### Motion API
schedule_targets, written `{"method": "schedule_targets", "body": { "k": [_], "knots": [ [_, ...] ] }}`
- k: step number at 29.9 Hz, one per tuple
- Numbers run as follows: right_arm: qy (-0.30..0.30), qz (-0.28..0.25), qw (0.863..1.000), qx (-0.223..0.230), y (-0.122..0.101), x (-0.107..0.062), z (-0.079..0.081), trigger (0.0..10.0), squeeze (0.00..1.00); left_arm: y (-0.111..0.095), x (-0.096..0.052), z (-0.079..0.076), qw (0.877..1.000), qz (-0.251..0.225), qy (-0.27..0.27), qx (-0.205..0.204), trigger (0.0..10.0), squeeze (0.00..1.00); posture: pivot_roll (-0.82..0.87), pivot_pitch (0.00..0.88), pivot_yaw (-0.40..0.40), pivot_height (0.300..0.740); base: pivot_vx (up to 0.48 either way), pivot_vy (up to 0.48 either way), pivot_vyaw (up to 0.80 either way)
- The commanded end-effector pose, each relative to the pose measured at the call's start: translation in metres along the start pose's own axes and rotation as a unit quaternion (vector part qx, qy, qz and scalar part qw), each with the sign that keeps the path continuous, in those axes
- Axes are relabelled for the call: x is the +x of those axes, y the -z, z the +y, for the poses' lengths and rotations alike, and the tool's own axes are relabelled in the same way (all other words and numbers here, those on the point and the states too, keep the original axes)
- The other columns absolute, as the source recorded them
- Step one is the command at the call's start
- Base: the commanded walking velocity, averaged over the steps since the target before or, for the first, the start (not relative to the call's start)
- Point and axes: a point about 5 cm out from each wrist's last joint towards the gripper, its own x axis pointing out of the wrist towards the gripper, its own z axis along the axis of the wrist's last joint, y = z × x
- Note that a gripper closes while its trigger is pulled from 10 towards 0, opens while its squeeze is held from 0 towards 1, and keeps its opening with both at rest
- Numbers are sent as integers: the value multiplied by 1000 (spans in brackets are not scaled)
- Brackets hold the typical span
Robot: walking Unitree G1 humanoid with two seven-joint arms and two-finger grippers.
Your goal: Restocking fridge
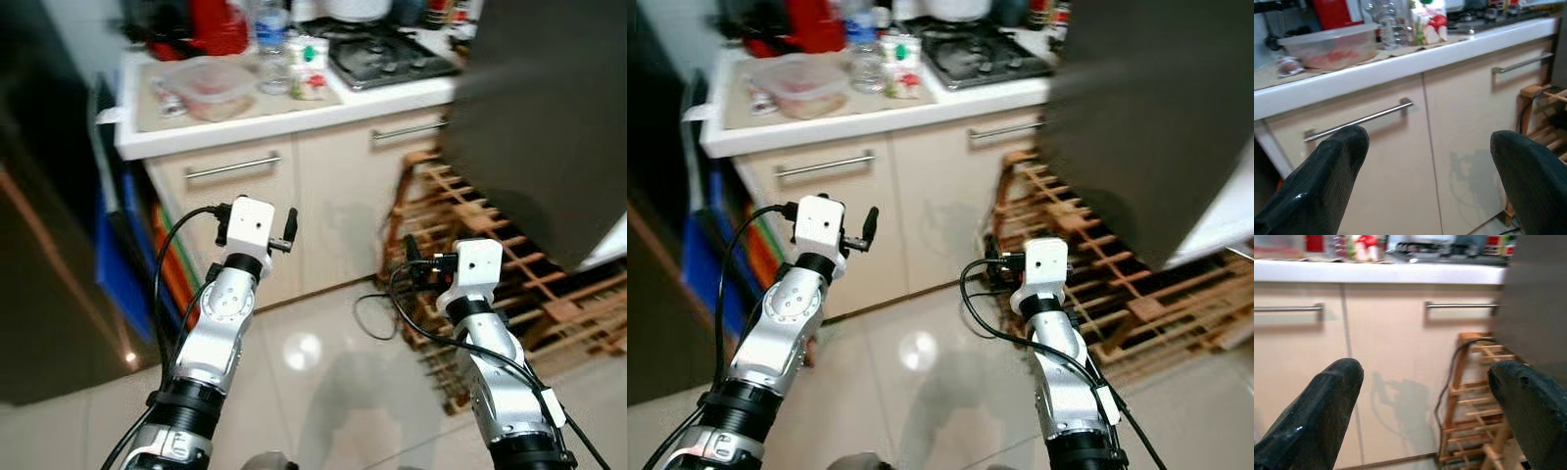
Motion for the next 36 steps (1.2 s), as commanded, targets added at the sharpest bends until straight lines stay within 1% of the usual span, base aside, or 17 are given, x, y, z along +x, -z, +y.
{"method": "schedule_targets", "body": {
  "k": [1,9,14,16,18,19,20,21,22,23,24,26,28,29,31,33,36],
  "knots": [
    [10,-2,1000,-4,-1,0,-7,10000,0,-5,2,-4,1000,-10,2,3,10000,0,-22,5,37,740,0,-469,475],
    [6,-3,1000,-5,-2,1,-4,10000,0,-7,3,-2,1000,-13,-12,0,10000,0,-22,11,37,740,0,-463,475],
    [-5,0,1000,1,-1,1,-2,10000,0,-4,5,0,1000,-1,-21,-8,10000,0,-23,12,36,740,0,-453,460],
    [-13,3,1000,5,0,1,2,10000,0,-3,6,-1,1000,5,-17,-2,10000,0,-23,12,35,740,0,-255,0],
    [-15,-20,1000,-6,-9,0,5,10000,0,-4,6,2,1000,-3,-11,2,10000,0,-21,11,38,740,0,0,0],
    [-15,-20,1000,-6,-9,0,5,10000,0,-4,6,2,1000,-3,-11,2,10000,0,-21,11,38,740,0,0,0],
    [4,-44,999,-8,-19,-1,1,10000,0,-4,3,12,1000,-9,-19,19,10000,0,-22,11,40,740,0,0,0],
    [4,-44,999,-8,-19,-1,1,10000,0,-4,3,12,1000,-9,-19,19,10000,0,-22,11,40,740,0,0,0],
    [22,-67,997,-8,-27,-3,-4,10000,0,0,-1,24,999,-5,-33,26,10000,0,-17,13,40,740,0,0,0],
    [27,-76,997,-8,-30,-4,-5,10000,0,2,-3,29,999,-2,-39,25,10000,0,-14,13,40,740,0,0,0],
    [28,-87,996,-12,-34,-6,-6,10000,0,3,-6,38,998,-1,-54,20,10000,0,-12,12,40,740,0,0,0],
    [30,-90,995,-9,-35,-8,-6,10000,0,1,-9,42,998,-5,-57,20,10000,0,-2,11,36,740,0,0,0],
    [31,-92,995,-7,-34,-11,-7,10000,0,-7,-13,47,998,-24,-64,11,10000,0,6,13,30,740,0,0,0],
    [40,-88,995,1,-31,-13,-8,10000,0,-17,-15,48,996,-44,-73,3,10000,0,13,12,27,740,0,0,0],
    [35,-81,996,3,-28,-13,-6,10000,0,-23,-14,45,996,-54,-73,2,10000,0,19,12,24,740,0,0,0],
    [27,-77,997,4,-27,-12,-2,10000,0,-26,-12,41,995,-58,-73,13,10000,0,23,12,22,740,0,0,0],
    [18,-75,997,8,-27,-9,2,10000,0,-26,-10,39,995,-52,-87,14,10000,0,25,12,20,740,315,0,0]
  ]
}}
